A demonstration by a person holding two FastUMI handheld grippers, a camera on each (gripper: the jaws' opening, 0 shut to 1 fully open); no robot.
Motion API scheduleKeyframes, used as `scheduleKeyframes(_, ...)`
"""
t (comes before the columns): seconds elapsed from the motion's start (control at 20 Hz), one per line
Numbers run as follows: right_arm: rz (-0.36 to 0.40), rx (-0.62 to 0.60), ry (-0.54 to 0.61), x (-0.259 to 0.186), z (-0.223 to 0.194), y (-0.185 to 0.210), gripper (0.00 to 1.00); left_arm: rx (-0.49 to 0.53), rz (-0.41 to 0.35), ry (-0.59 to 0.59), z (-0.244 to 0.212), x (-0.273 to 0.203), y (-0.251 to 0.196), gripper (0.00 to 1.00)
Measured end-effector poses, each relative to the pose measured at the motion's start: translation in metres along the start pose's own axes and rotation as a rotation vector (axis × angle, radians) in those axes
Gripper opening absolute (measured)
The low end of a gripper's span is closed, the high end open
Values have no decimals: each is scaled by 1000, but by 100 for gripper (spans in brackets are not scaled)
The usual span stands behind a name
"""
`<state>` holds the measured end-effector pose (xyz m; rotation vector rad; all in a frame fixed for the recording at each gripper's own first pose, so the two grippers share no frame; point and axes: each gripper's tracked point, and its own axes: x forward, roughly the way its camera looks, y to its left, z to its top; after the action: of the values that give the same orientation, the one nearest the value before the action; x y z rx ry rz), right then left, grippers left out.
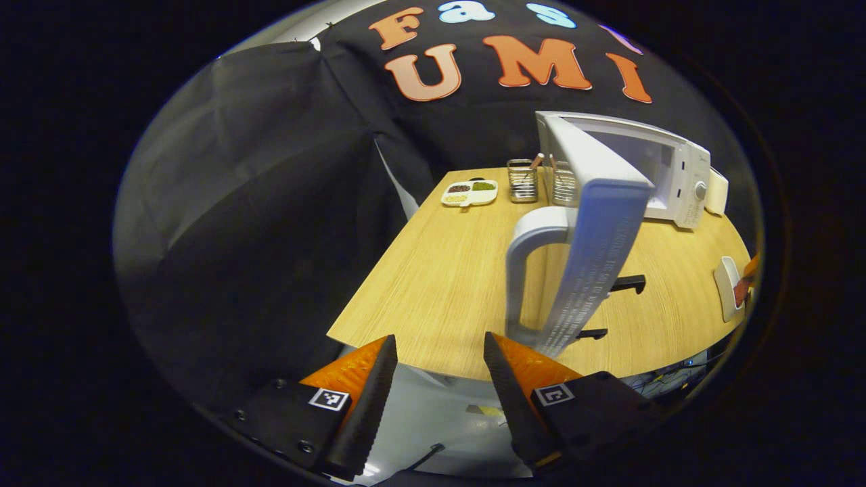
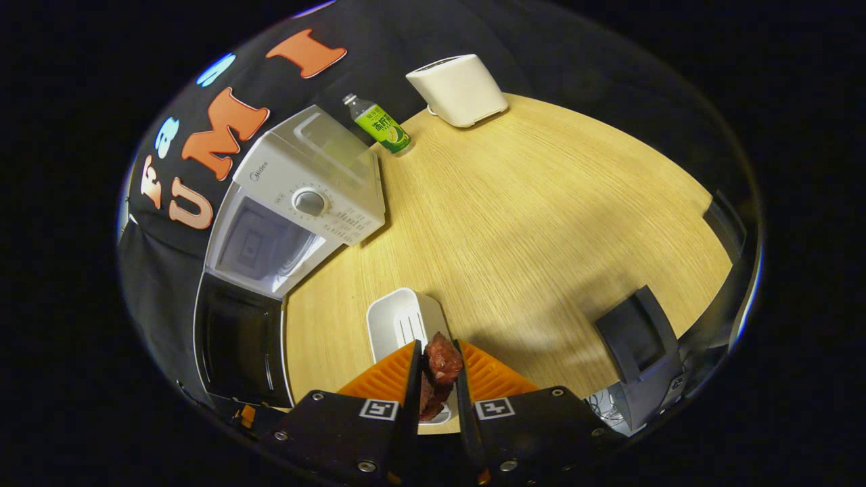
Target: Open the microwave oven with the left hand, put the food in, and close the microwave oven.
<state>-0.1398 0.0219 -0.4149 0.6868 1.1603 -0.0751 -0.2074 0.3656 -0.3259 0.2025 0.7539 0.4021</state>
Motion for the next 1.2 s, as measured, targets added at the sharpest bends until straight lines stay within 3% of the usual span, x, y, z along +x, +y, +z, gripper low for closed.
scheduleKeyframes(0.05, 12, -4, 1, -1, 0, 5, 24, -21, 25, 7, -2, 2, 7, 84)
scheduleKeyframes(0.1, 19, -22, -3, -2, 1, 11, 19, -47, 46, 13, -3, 3, 15, 75)
scheduleKeyframes(0.25, 17, -104, -2, -8, -1, 25, 17, -126, 115, 23, -2, 7, 40, 75)
scheduleKeyframes(0.3, 10, -132, -2, -10, -2, 30, 17, -154, 130, 18, 2, 10, 47, 84)
scheduleKeyframes(0.6, -4, -185, -32, -20, 10, 48, 15, -224, 171, -58, 41, 24, 75, 84)
scheduleKeyframes(0.9, 12, -189, -111, -35, 38, 78, 15, -146, 130, -119, 81, 49, 73, 84)
scheduleKeyframes(1.0, 27, -199, -133, -39, 43, 96, 15, -116, 87, -128, 90, 59, 60, 84)
scheduleKeyframes(1.05, 39, -205, -144, -38, 46, 108, 15, -110, 57, -131, 93, 64, 52, 75)
scheduleKeyframes(1.2, 67, -219, -177, -32, 52, 143, 15, -60, -11, -142, 99, 73, 26, 75)
